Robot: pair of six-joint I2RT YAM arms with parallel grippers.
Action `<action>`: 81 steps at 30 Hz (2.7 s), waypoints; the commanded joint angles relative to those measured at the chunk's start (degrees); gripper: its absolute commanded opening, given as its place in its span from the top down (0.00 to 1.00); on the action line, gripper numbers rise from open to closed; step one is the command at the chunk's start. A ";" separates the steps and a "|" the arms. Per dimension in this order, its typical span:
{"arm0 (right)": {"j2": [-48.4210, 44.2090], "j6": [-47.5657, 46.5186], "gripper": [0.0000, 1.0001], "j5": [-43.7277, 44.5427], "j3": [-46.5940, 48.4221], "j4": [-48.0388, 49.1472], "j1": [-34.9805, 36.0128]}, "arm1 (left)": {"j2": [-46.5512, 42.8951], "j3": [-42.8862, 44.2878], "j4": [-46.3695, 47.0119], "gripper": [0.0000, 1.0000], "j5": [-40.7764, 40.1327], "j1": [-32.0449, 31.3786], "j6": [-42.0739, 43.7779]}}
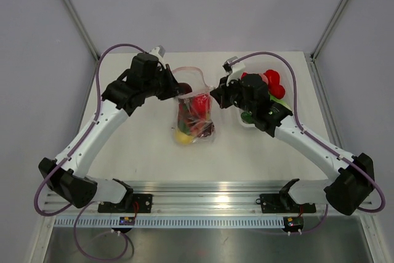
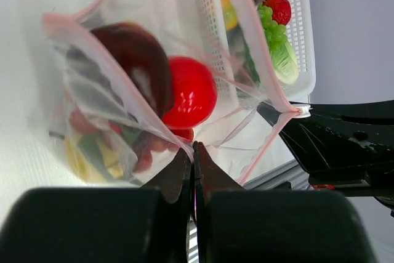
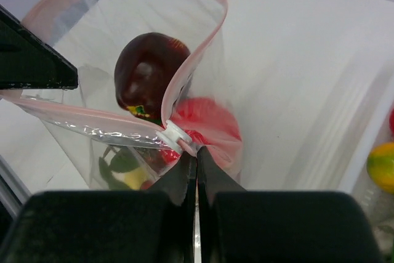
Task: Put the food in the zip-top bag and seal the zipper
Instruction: Zip the zipper food storage bag at the center of the board.
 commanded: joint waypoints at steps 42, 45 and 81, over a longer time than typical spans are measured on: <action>2.64 -2.60 0.53 -23.58 -10.53 26.42 -6.64 | -1.56 -3.30 5.64 1.00 -2.83 0.16 -3.76; 2.99 -2.08 0.64 -23.23 -10.62 27.13 -6.64 | -1.56 -3.21 5.72 1.00 -2.83 0.16 -3.76; -5.62 -11.57 1.00 -36.06 -4.82 11.22 -6.64 | 10.66 17.17 -0.33 0.25 41.99 -5.64 69.62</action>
